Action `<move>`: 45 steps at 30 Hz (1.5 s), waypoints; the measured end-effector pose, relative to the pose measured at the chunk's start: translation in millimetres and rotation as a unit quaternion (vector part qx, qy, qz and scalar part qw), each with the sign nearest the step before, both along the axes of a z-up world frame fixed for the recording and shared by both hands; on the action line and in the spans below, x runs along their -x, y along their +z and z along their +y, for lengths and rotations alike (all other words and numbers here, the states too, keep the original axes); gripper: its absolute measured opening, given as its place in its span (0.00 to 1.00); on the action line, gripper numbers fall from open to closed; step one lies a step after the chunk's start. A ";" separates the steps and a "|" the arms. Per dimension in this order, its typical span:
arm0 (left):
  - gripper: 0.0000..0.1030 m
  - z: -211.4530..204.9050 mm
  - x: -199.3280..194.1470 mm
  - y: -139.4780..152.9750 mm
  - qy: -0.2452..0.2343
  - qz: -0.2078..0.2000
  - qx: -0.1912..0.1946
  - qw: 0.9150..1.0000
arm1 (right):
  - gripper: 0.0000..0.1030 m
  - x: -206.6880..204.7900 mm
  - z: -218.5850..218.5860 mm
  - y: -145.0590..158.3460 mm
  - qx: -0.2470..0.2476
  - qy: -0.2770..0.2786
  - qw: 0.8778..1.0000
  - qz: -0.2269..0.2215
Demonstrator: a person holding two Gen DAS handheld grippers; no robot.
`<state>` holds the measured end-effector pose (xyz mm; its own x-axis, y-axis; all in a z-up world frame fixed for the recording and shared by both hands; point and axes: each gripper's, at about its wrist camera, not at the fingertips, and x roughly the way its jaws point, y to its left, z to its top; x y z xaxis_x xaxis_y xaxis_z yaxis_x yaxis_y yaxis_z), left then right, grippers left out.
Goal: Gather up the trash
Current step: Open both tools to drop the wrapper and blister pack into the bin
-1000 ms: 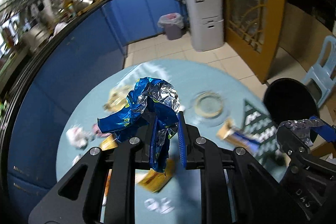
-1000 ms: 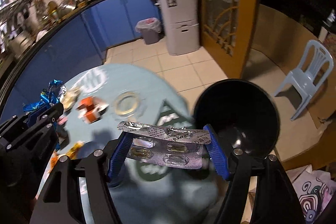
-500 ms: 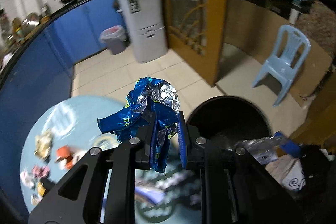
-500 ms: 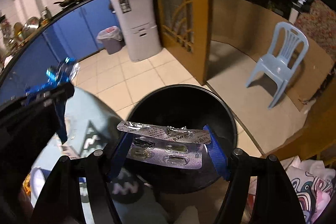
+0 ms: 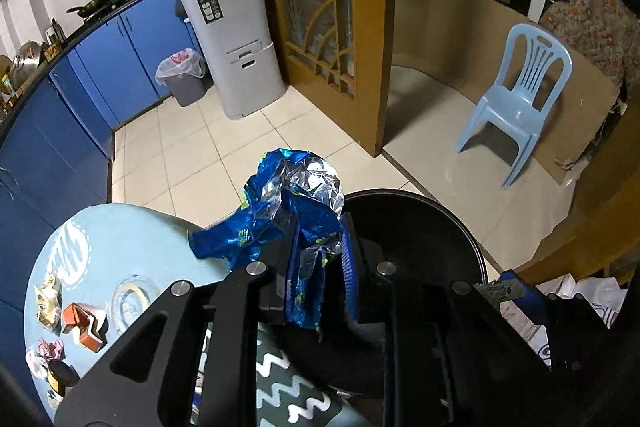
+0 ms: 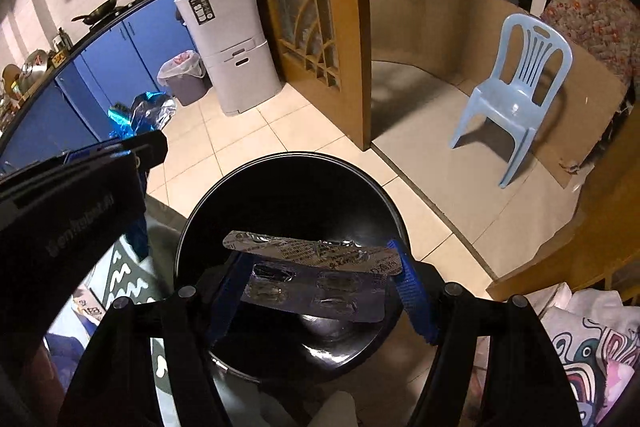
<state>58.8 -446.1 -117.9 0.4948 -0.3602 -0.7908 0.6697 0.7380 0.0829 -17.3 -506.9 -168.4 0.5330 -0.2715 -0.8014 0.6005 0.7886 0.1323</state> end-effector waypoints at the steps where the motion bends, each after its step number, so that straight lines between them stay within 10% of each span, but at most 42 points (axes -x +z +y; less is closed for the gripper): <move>1: 0.21 -2.4 -0.1 -1.1 -0.002 0.003 0.000 1.000 | 0.65 -0.2 -2.5 -0.6 -0.002 -0.001 1.000 -0.002; 4: 0.31 -7.8 -3.3 -4.9 -0.002 0.015 -0.003 1.000 | 0.65 -0.8 -7.3 -1.8 -0.005 -0.003 1.000 -0.006; 6: 0.89 -9.5 -5.5 -5.6 0.005 0.015 -0.002 1.000 | 0.65 -0.1 -10.0 -2.4 -0.006 -0.004 1.000 -0.007; 7: 0.97 -7.2 -6.2 -2.3 0.013 0.004 0.009 1.000 | 0.65 0.1 -10.0 -2.4 -0.007 -0.004 1.000 -0.008; 30: 0.97 46.3 -29.6 19.5 0.091 -0.020 0.039 0.995 | 0.66 -8.9 -4.1 0.6 -0.014 0.020 0.999 -0.024; 34: 0.97 61.4 -35.3 22.3 0.109 -0.018 0.043 0.993 | 0.84 -9.4 1.2 4.8 -0.004 0.028 0.999 -0.040; 45: 0.97 78.5 -29.4 22.7 0.118 -0.017 0.044 0.992 | 0.86 -13.0 9.4 10.8 0.006 0.034 0.999 -0.041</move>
<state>88.2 -367.6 -95.3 0.5996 -0.2969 -0.7432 0.4744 0.8797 0.0313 -4.3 -497.4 -157.6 0.6137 -0.2407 -0.7519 0.5325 0.8294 0.1691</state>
